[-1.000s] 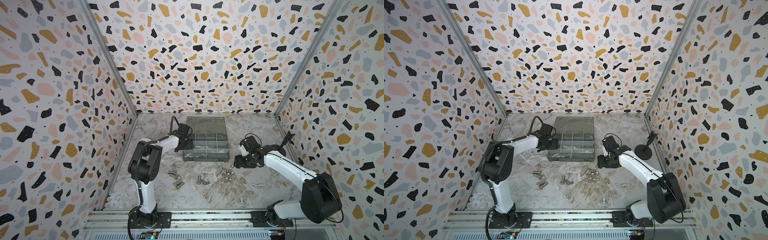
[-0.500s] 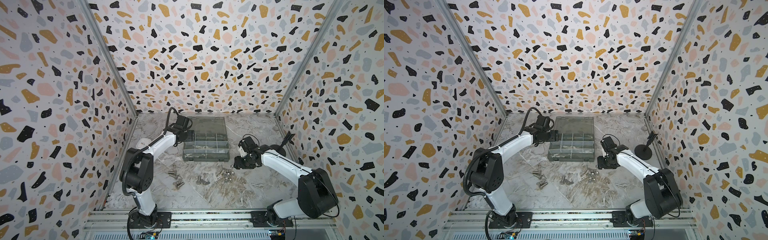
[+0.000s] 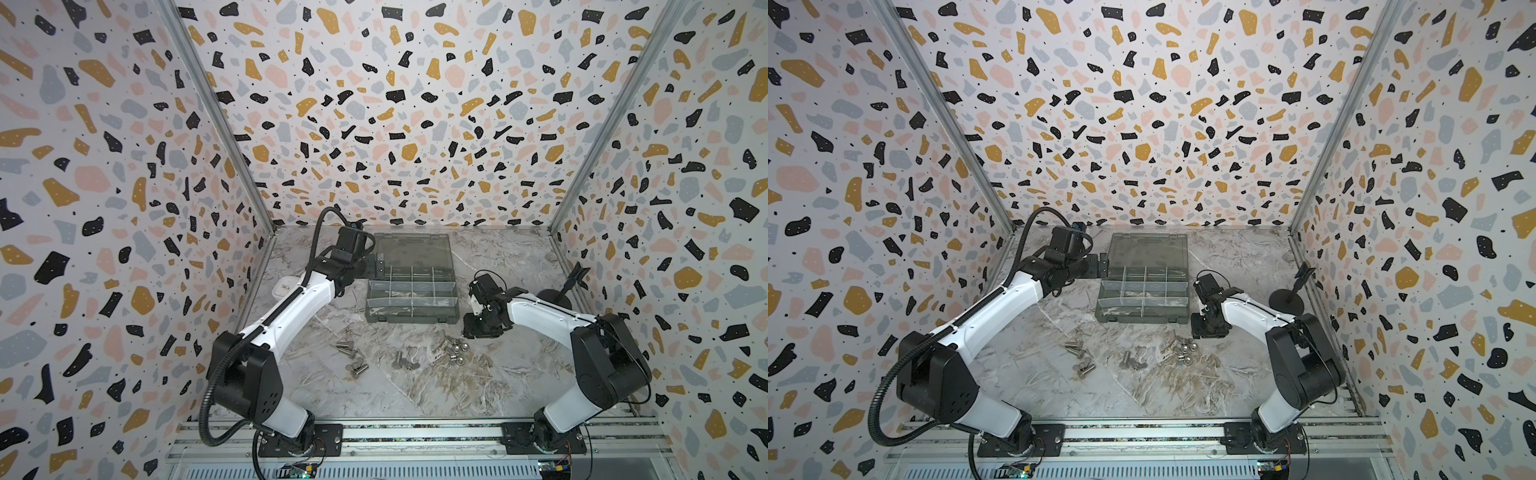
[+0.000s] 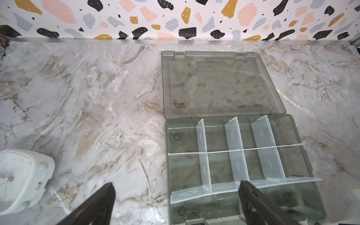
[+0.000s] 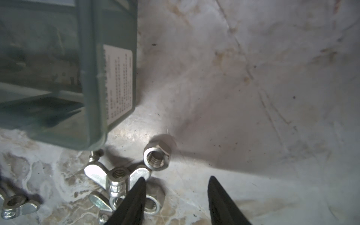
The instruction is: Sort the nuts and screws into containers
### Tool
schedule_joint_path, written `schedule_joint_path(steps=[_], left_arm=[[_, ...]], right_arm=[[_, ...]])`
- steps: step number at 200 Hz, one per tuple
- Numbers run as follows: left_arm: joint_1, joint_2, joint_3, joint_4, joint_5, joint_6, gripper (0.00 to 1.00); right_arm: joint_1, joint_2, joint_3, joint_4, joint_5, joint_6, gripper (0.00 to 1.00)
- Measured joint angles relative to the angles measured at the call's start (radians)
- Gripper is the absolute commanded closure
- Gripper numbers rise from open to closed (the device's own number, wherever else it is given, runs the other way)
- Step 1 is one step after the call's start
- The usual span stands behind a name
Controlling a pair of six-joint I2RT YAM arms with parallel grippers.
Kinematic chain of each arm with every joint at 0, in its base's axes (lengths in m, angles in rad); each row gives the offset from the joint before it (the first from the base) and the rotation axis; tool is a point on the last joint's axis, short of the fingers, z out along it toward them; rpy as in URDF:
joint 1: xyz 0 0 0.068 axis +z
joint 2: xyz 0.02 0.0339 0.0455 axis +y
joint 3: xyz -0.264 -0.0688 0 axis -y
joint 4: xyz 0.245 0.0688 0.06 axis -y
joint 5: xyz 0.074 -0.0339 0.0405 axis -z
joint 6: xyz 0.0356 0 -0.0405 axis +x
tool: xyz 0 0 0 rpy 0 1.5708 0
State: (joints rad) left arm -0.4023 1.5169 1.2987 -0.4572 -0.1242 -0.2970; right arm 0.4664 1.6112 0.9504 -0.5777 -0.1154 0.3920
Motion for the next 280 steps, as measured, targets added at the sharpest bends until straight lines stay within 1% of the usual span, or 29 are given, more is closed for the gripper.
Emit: schedule_joint_path(steps=[30, 50, 76, 107, 129, 142, 151, 193, 202, 210, 226, 280], left_arm=[[0.0, -0.031, -0.016, -0.006, 0.011, 0.015, 0.0], [0.0, -0.058, -0.047, -0.006, 0.043, 0.032, 0.0], [-0.01, -0.126, -0.119, -0.008, 0.137, 0.069, 0.01], [-0.039, -0.212, -0.193, -0.008, 0.265, 0.095, 0.0], [-0.057, -0.246, -0.227, -0.008, 0.341, 0.102, 0.0], [-0.071, -0.255, -0.242, -0.01, 0.369, 0.103, 0.0], [-0.078, -0.259, -0.25, -0.012, 0.378, 0.104, 0.0], [-0.094, -0.26, -0.258, -0.039, 0.39, 0.116, 0.01], [-0.098, -0.26, -0.258, -0.045, 0.393, 0.12, 0.0], [-0.098, -0.261, -0.258, -0.048, 0.396, 0.122, 0.0], [-0.101, -0.262, -0.258, -0.051, 0.403, 0.127, 0.0], [-0.139, -0.261, -0.248, -0.056, 0.411, 0.146, 0.0]], right_arm=[[0.016, 0.035, 0.022, 0.01, 0.003, 0.0, 0.47], [0.027, 0.054, 0.034, 0.012, 0.009, 0.0, 0.5], [0.037, 0.069, 0.038, 0.013, 0.018, -0.001, 0.57], [0.044, 0.091, 0.055, 0.008, 0.028, -0.001, 0.59], [0.047, 0.106, 0.071, 0.005, 0.04, -0.001, 0.6], [0.05, 0.114, 0.079, 0.004, 0.046, -0.002, 0.64], [0.051, 0.12, 0.086, 0.001, 0.051, -0.003, 0.67], [0.058, 0.135, 0.104, -0.013, 0.066, -0.004, 0.68], [0.06, 0.135, 0.104, -0.013, 0.069, -0.004, 0.69], [0.061, 0.135, 0.104, -0.015, 0.073, -0.004, 0.74], [0.063, 0.135, 0.104, -0.019, 0.077, 0.0, 0.78], [0.071, 0.128, 0.104, -0.056, 0.087, 0.006, 0.8]])
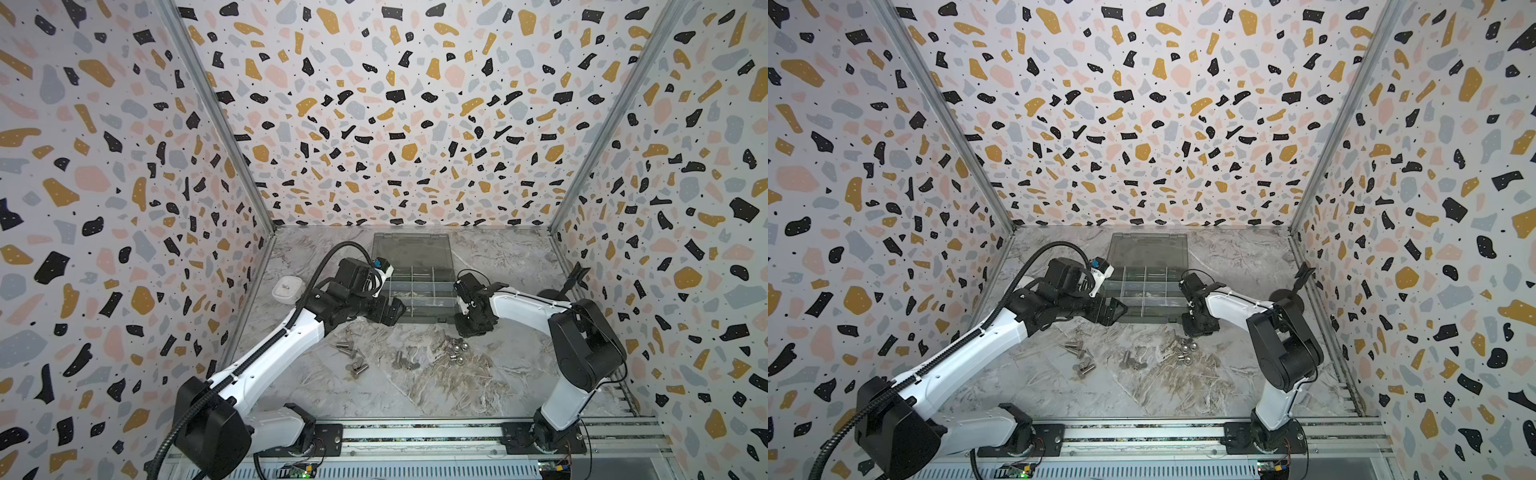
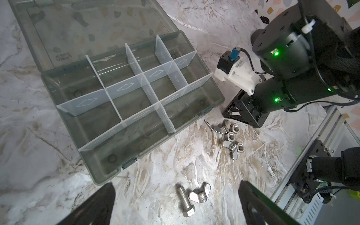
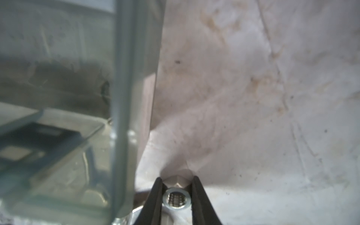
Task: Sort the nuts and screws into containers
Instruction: 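Close the right gripper on the hex nut and lift it, then carry the hex nut over a box compartment and release it with the right gripper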
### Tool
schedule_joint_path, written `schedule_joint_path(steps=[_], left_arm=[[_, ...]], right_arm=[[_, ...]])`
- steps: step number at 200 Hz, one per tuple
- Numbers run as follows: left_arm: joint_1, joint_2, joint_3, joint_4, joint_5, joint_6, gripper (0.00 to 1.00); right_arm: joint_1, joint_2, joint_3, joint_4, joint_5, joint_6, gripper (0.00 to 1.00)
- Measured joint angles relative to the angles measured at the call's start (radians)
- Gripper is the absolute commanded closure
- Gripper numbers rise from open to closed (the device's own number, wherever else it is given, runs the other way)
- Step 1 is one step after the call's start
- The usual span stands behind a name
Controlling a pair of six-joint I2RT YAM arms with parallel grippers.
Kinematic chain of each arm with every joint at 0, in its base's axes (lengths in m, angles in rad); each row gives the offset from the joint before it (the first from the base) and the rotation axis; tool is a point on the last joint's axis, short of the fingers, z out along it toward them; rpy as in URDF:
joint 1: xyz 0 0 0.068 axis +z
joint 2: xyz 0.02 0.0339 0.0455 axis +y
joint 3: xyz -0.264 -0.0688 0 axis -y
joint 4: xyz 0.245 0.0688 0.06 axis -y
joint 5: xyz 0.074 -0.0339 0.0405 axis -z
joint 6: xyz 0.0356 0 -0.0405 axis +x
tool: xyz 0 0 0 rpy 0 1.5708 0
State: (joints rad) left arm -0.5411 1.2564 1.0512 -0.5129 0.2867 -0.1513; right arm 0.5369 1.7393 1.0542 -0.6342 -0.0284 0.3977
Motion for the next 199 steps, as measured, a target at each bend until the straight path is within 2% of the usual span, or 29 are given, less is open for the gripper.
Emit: schedule_joint_path(steps=[37, 115, 163, 199], left_arm=[[-0.011, 0.02, 0.033, -0.001, -0.008, 0.012, 0.0], [-0.018, 0.068, 0.086, -0.003, -0.016, 0.026, 0.0], [-0.02, 0.074, 0.108, -0.002, -0.023, 0.029, 0.0], [-0.023, 0.091, 0.115, -0.007, -0.034, 0.033, 0.0]], right_arm=[[0.0, -0.026, 0.031, -0.082, 0.026, -0.002, 0.8], [-0.025, -0.051, 0.278, -0.186, 0.068, -0.033, 0.8], [-0.044, 0.039, 0.451, -0.2, 0.07, -0.064, 0.8], [-0.047, 0.137, 0.52, -0.2, 0.061, -0.082, 0.8]])
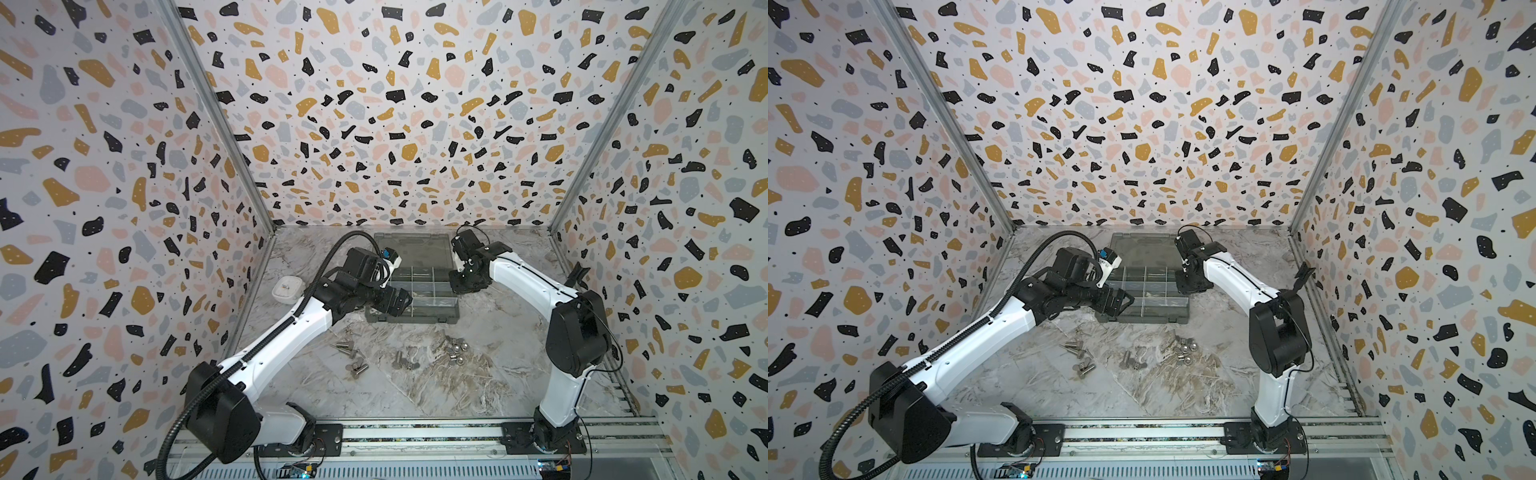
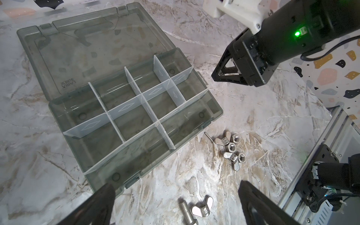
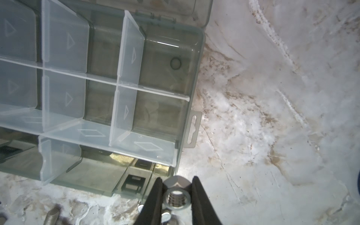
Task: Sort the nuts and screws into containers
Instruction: 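Carry the hex nut over a box compartment and release it with the right gripper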
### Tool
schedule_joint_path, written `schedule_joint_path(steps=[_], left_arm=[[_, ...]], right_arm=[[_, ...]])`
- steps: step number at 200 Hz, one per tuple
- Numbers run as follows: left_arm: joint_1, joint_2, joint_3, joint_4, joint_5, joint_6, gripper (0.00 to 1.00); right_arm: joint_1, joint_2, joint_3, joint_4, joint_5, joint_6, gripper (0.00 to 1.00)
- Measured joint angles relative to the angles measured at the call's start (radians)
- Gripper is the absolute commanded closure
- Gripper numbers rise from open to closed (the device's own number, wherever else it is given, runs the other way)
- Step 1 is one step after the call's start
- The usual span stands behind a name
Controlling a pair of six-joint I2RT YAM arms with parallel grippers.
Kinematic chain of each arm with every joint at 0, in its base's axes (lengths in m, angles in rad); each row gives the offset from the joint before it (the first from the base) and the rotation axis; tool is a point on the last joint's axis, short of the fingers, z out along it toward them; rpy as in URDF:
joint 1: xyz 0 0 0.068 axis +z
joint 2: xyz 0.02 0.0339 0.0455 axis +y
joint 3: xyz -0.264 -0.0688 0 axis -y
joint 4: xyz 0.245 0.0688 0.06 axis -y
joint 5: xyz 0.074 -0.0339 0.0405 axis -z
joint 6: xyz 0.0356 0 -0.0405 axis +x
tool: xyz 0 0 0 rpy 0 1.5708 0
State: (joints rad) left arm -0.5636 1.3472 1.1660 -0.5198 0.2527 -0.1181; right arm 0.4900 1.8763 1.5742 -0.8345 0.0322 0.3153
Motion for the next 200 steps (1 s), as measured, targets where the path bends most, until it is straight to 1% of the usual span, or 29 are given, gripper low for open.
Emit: schedule_joint_path(steps=[44, 86, 103, 125, 161, 200], left_arm=[[0.0, 0.014, 0.026, -0.006, -0.009, 0.004, 0.0], [0.0, 0.019, 0.03, -0.011, -0.018, 0.007, 0.0], [0.0, 0.024, 0.032, -0.018, -0.021, 0.01, 0.01], [0.0, 0.035, 0.044, -0.029, -0.025, 0.018, 0.0], [0.0, 0.047, 0.06, -0.034, -0.026, 0.029, 0.01], [-0.001, 0.047, 0.06, -0.038, -0.034, 0.039, 0.0]], right_arm=[[-0.003, 0.09, 0.053, 0.003, -0.018, -0.016, 0.8], [-0.006, 0.121, 0.069, 0.019, -0.041, -0.019, 0.79], [-0.007, 0.127, 0.069, 0.023, -0.044, -0.019, 0.76], [-0.006, 0.133, 0.069, 0.031, -0.057, -0.023, 0.69], [-0.006, 0.132, 0.069, 0.056, -0.089, -0.03, 0.62], [-0.005, 0.089, 0.048, 0.057, -0.093, -0.031, 0.61]])
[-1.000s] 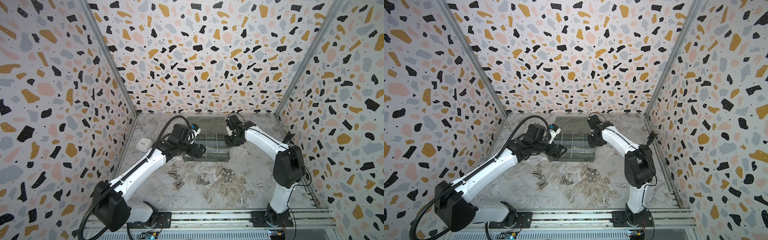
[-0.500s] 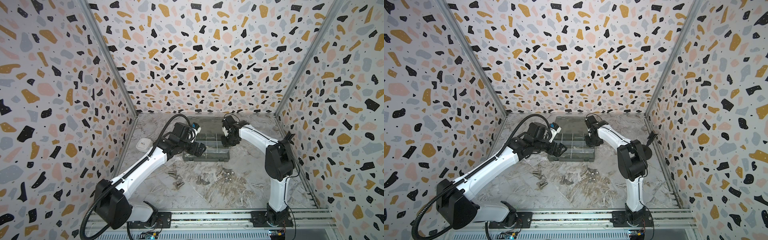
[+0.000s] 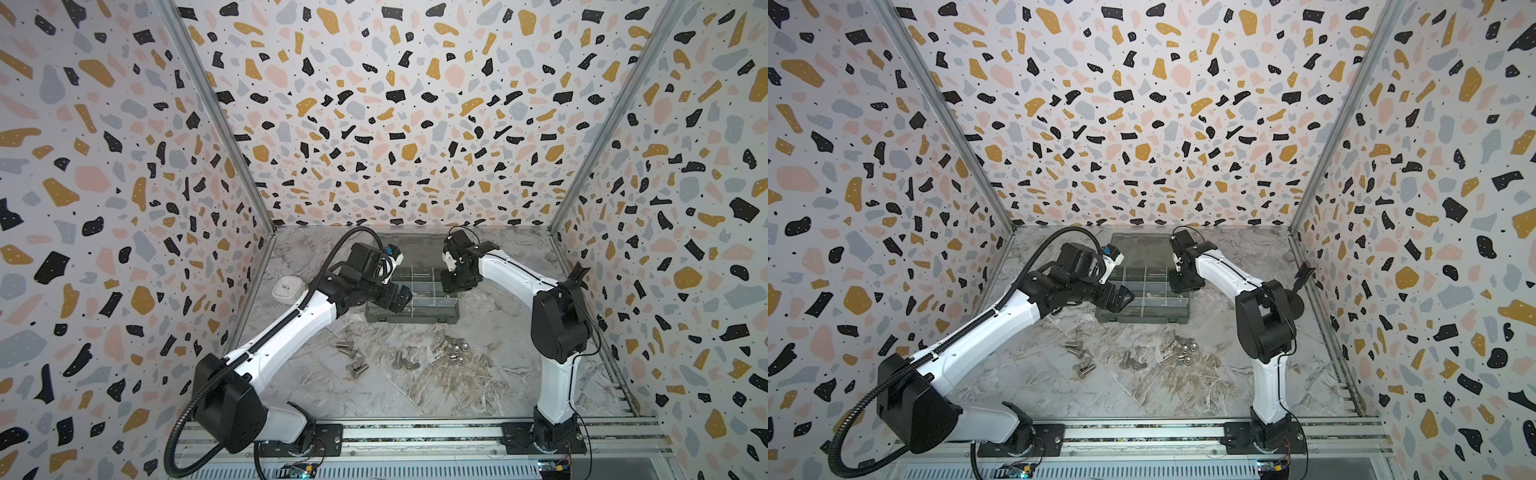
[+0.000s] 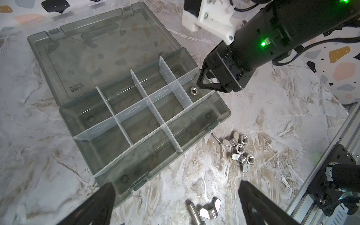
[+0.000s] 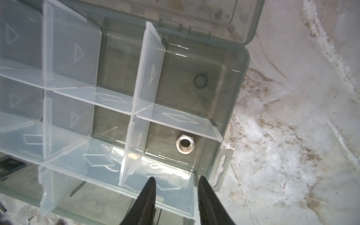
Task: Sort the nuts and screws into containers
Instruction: 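Carry the hex nut over a box compartment and release it with the right gripper, then lower the right gripper back to the nut pile and grasp another hex nut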
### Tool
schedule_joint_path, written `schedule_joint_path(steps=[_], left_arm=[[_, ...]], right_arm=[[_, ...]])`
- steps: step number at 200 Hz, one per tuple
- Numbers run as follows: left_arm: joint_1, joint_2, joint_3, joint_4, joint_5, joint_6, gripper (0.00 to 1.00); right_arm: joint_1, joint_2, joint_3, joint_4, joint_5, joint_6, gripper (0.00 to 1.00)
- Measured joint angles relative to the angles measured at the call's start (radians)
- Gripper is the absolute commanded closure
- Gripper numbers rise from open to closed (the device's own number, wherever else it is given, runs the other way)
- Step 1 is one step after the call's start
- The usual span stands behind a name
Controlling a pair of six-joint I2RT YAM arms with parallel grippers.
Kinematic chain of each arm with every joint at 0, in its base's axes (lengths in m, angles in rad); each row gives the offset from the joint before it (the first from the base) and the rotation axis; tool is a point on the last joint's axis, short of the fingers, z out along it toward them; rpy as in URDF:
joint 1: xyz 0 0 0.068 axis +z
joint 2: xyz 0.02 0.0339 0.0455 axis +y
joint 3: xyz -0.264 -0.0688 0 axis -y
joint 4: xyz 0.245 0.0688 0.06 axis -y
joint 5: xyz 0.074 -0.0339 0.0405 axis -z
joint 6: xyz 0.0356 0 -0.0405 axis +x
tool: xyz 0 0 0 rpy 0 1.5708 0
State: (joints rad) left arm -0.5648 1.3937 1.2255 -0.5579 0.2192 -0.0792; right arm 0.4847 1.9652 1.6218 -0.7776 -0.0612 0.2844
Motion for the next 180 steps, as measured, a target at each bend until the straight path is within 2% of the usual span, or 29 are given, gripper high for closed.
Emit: schedule_joint_path(steps=[51, 89, 132, 180], left_arm=[[-0.03, -0.003, -0.022, 0.015, -0.011, 0.007, 0.0], [-0.124, 0.002, -0.053, 0.02, -0.026, 0.005, 0.0], [-0.223, 0.031, -0.053, 0.028, -0.048, 0.003, 0.0], [-0.278, 0.036, -0.053, 0.042, -0.07, -0.022, 0.0]], right_arm=[[0.017, -0.231, -0.157, -0.032, 0.005, 0.021, 0.57], [0.06, -0.378, -0.351, -0.046, -0.004, 0.066, 0.56], [0.088, -0.435, -0.558, -0.042, -0.035, 0.116, 0.56], [0.098, -0.454, -0.659, 0.003, -0.052, 0.14, 0.56]])
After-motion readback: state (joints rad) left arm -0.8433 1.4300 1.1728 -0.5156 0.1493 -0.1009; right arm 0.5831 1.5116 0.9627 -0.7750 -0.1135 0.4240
